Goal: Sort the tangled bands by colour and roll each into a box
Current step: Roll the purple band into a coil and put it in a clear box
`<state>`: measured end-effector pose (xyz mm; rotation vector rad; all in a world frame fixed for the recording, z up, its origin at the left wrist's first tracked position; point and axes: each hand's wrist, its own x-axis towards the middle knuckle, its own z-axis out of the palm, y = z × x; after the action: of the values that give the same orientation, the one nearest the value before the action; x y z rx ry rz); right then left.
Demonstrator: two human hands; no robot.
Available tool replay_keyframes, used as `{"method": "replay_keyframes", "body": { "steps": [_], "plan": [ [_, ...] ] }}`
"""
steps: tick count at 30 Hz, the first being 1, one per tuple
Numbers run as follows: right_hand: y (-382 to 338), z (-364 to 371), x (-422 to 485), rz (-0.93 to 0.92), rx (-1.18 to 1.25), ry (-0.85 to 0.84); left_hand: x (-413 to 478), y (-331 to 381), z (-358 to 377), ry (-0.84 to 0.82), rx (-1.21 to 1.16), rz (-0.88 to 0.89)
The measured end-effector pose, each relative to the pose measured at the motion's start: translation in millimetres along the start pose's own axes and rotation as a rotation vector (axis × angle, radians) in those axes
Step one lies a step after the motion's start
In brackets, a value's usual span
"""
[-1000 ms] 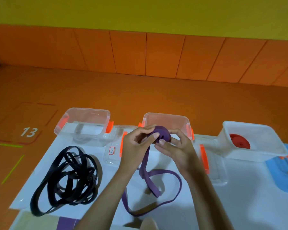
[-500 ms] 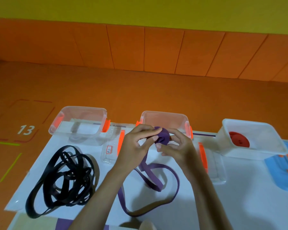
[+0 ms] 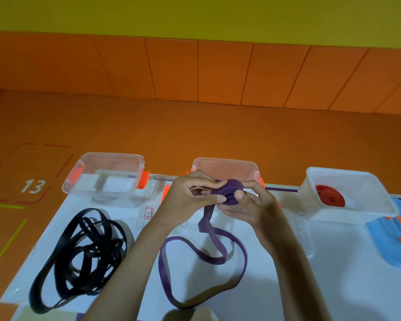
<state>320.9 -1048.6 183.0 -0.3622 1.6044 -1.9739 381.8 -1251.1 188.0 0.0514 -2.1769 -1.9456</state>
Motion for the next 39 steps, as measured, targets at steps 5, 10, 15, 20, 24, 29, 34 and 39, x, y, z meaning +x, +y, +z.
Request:
{"method": "replay_keyframes", "body": {
  "steps": [5,10,15,20,24,29,34,39],
  "plan": [
    [-4,-8,1,-0.035,-0.196,0.011,-4,-2,4,0.025,0.034,0.023],
    [-4,-13,-4,-0.121,-0.074,0.015,-8,-1,15,0.073,0.012,0.063],
    [1,-9,-15,-0.103,-0.020,0.049,-24,-5,20,0.103,-0.059,0.025],
    [4,-2,-36,-0.067,0.026,-0.047,-45,4,22,0.234,-0.102,0.017],
    [-1,6,-62,-0.090,-0.022,0.002,-68,11,38,0.224,-0.070,0.045],
    [8,12,-100,-0.126,0.082,0.096,-99,15,53,0.163,-0.031,0.073],
    [17,5,-134,-0.092,0.088,0.036,-133,23,65,0.123,-0.007,0.050],
    [20,-4,-163,-0.123,-0.248,0.106,-172,23,89,0.310,-0.093,0.064]
  ]
}}
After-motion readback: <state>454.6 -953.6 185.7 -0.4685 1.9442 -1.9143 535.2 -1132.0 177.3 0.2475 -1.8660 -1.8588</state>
